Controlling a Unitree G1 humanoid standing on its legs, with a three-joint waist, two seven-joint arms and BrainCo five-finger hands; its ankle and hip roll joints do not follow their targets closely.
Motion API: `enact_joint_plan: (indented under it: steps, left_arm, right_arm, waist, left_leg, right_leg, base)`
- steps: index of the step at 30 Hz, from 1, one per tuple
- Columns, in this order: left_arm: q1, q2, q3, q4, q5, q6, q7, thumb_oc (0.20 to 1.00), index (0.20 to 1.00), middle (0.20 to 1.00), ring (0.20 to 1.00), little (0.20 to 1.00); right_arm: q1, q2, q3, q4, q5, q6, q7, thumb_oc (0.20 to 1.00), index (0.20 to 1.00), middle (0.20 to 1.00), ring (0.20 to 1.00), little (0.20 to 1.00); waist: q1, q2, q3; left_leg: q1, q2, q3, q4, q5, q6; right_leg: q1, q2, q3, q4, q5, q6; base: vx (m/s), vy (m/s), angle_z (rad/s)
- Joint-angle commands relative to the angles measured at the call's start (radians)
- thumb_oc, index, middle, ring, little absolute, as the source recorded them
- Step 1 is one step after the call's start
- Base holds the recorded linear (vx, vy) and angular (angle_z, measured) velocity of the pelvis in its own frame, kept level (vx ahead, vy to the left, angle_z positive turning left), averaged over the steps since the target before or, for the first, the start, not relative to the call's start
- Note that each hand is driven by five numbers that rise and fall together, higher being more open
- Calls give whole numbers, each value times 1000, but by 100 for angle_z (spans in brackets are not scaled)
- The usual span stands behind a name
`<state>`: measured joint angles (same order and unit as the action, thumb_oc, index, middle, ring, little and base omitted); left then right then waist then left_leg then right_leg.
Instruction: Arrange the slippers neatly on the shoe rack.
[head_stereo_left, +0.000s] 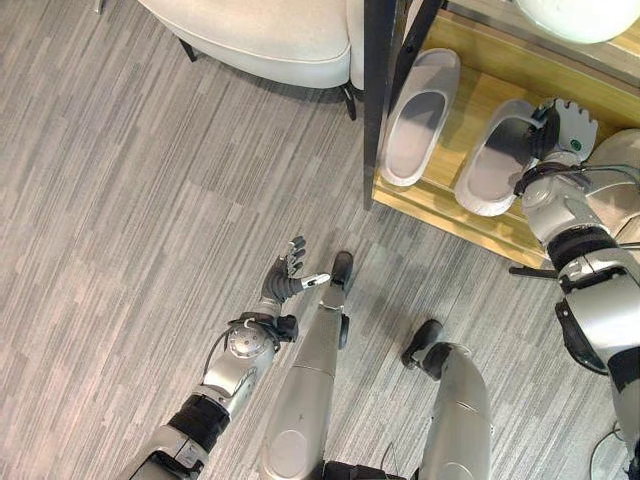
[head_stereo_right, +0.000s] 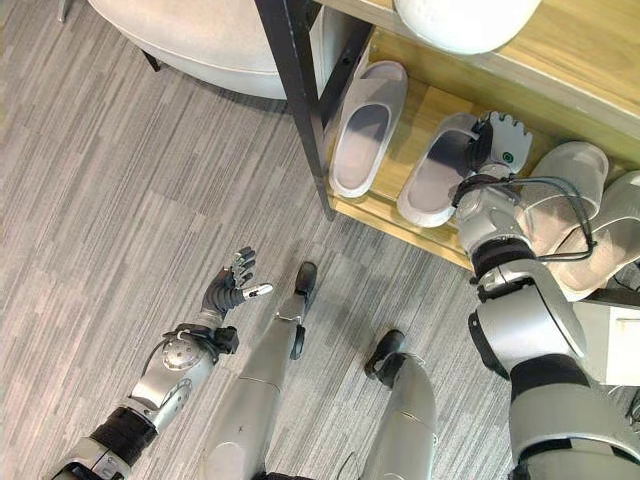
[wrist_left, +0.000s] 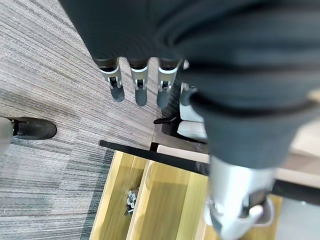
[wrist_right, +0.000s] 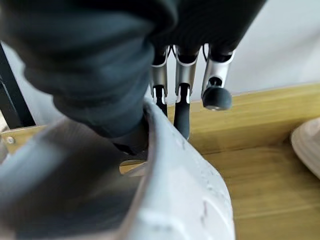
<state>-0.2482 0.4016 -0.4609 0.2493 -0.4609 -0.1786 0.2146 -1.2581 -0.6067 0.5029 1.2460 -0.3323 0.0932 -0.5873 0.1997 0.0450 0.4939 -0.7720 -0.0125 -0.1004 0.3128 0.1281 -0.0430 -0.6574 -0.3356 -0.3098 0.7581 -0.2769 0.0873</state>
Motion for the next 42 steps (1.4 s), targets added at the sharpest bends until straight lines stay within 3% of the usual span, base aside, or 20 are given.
enact_joint_plan:
  steps: [1,3,5,10,18,19,23,27,35,37,40,41,42]
  left_arm:
    - [-13,-11,-29,-27,-41,-65,7,1000,1000,1000,1000,1000]
    - [-18,-14,-32,-22,-45,-67,6,1000,1000,1000,1000,1000]
    - [-25,-17,-42,-20,-49,-68,2,1000,1000,1000,1000,1000]
    - [-44,-24,-41,-7,-44,-59,10,1000,1000,1000,1000,1000]
    - [-57,-27,-28,16,-40,-51,47,1000,1000,1000,1000,1000]
    - [-58,-28,-25,16,-36,-47,53,1000,1000,1000,1000,1000]
    - [-47,-34,-5,31,-25,-34,94,1000,1000,1000,1000,1000]
    - [-23,-32,0,34,-19,-27,107,1000,1000,1000,1000,1000]
    - [-10,-33,8,32,-5,-26,126,1000,1000,1000,1000,1000]
    - [-13,-33,-1,35,-2,-25,128,1000,1000,1000,1000,1000]
    - [-24,-21,-26,25,-8,-23,116,1000,1000,1000,1000,1000]
    - [-25,-21,-26,25,-9,-23,116,1000,1000,1000,1000,1000]
    - [-33,-16,-34,29,-17,-13,103,1000,1000,1000,1000,1000]
  right_arm:
    - [-26,-72,60,8,16,2,5,200,200,200,200,200]
    - [-45,-76,73,23,17,4,11,200,200,200,200,200]
    - [-58,-72,81,49,21,4,27,1000,1000,1000,1000,1000]
    - [-78,-27,63,77,95,-3,55,1000,1000,1000,1000,1000]
    - [-47,67,3,18,203,-25,18,1000,1000,1000,1000,1000]
    - [-40,77,-20,-12,227,-38,-5,1000,1000,1000,1000,1000]
    - [94,158,-143,-261,299,-58,-106,1000,1000,1000,1000,1000]
    - [224,205,-210,-401,278,-42,-134,1000,1000,1000,1000,1000]
    - [344,247,-282,-498,258,-44,-172,1000,1000,1000,1000,1000]
    - [340,268,-293,-457,336,-77,-160,1000,1000,1000,1000,1000]
    - [275,314,-341,-312,628,-202,-82,1000,1000,1000,1000,1000]
    - [272,313,-341,-308,631,-205,-80,1000,1000,1000,1000,1000]
    - [227,336,-389,-233,884,-277,-3,1000,1000,1000,1000,1000]
  waist:
    - [34,22,-74]
    - [41,22,-74]
    - [48,23,-74]
    - [47,20,-66]
    - [16,1,-55]
    - [12,3,-52]
    - [-34,-19,-44]
    - [-58,-26,-42]
    - [-76,-29,-41]
    - [-73,-28,-39]
    - [-52,-21,-31]
    - [-51,-21,-30]
    - [-33,-17,-28]
  left_leg:
    - [-30,13,-27,167,-174,-15]
    - [-27,10,-28,157,-171,-15]
    - [-23,6,-32,148,-167,-14]
    - [-2,5,-34,125,-163,-13]
    - [44,16,-22,90,-160,-13]
    - [38,18,-20,79,-128,-8]
    - [69,31,-5,70,-134,-8]
    - [78,37,-2,65,-135,-8]
    - [77,35,4,56,-134,-3]
    - [74,35,5,55,-134,-1]
    - [65,31,0,58,-132,1]
    - [65,31,0,59,-133,1]
    - [65,29,-2,59,-136,0]
  right_leg:
    - [-10,14,36,-142,111,68]
    - [-9,11,33,-146,112,69]
    - [-4,11,31,-152,113,70]
    - [16,14,28,-170,118,70]
    - [48,31,39,-206,127,64]
    - [42,34,36,-219,156,56]
    - [59,44,51,-232,163,55]
    - [67,49,56,-240,164,53]
    - [64,49,61,-247,169,57]
    - [63,49,61,-249,172,57]
    - [67,45,50,-252,175,60]
    - [66,45,50,-251,175,60]
    - [69,43,45,-253,174,63]
  base:
    - [32,-26,8]
    - [15,-7,5]
    - [24,-22,12]
    - [22,-2,10]
    - [-10,9,-2]
    - [-84,54,-7]
    - [-30,37,-19]
    - [-13,2,-22]
    - [-5,0,-5]
    - [0,0,0]
    - [0,0,0]
    - [20,-32,5]
    - [29,-28,5]
